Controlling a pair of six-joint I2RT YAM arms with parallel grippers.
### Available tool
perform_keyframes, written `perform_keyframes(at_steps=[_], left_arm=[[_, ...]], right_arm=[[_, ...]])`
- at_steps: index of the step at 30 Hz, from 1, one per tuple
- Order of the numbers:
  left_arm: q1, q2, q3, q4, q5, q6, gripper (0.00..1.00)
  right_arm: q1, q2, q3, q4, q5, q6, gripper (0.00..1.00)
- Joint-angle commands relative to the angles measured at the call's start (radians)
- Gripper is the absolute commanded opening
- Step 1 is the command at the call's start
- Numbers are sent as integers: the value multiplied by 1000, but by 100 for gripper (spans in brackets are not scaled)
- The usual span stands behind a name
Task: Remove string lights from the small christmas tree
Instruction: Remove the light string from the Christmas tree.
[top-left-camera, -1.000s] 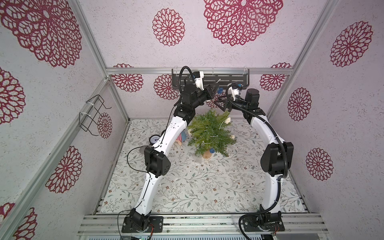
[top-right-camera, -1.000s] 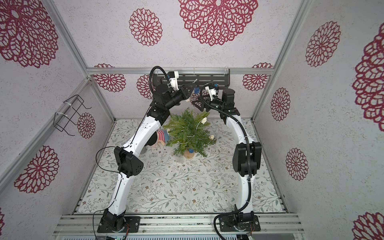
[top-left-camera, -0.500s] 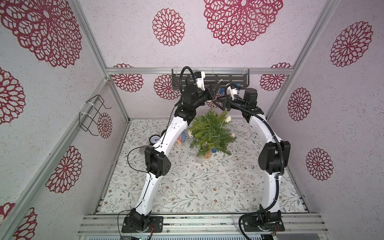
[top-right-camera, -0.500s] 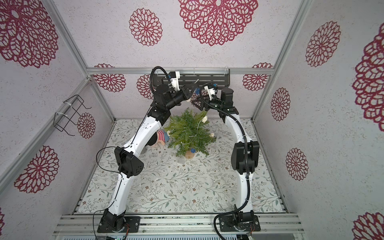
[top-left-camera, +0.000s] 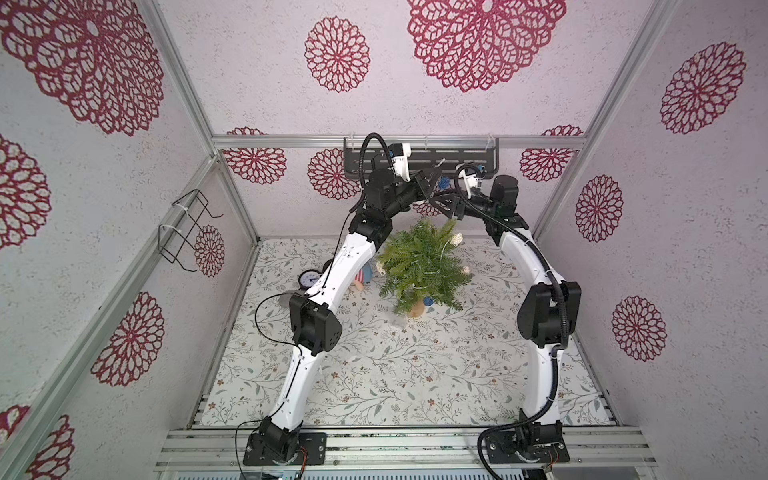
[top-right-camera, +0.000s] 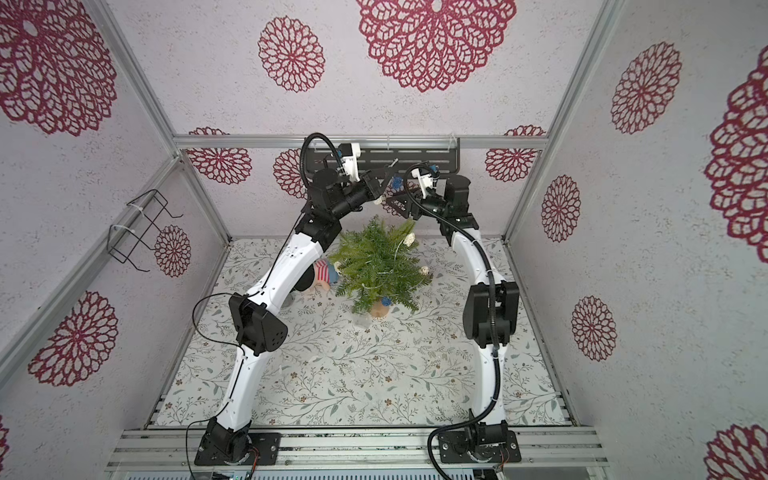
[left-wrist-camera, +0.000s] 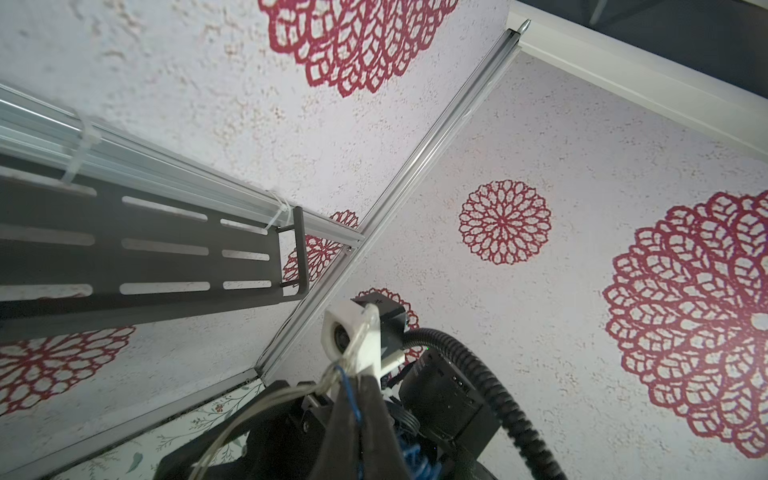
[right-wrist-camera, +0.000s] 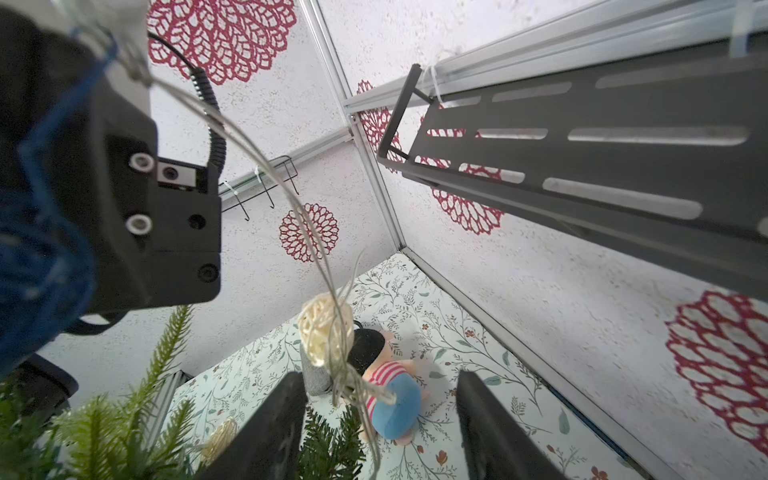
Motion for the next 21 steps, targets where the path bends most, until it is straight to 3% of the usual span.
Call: perform_keyframes(at_steps=[1, 8, 13, 17, 20, 21], left_arm=[[-8, 0, -5, 26, 12, -8, 0], [-9, -1, -5, 30, 13, -12, 0], [-9, -1, -5, 24, 9, -11, 0], [-8, -5, -6, 2, 3, 4, 0], [-3, -21, -26, -32, -16, 23, 0], [-1, -34, -45, -33, -24, 31, 4]], right_arm=[[2, 13, 15, 77, -52, 39, 61], [10, 46, 25, 77, -53, 48, 56], [17, 45, 25, 93, -50, 57, 39], [11, 38, 25, 94, -45, 58, 20], [1, 23, 23, 89, -39, 56, 14], [-3, 18, 24, 86, -34, 54, 12]])
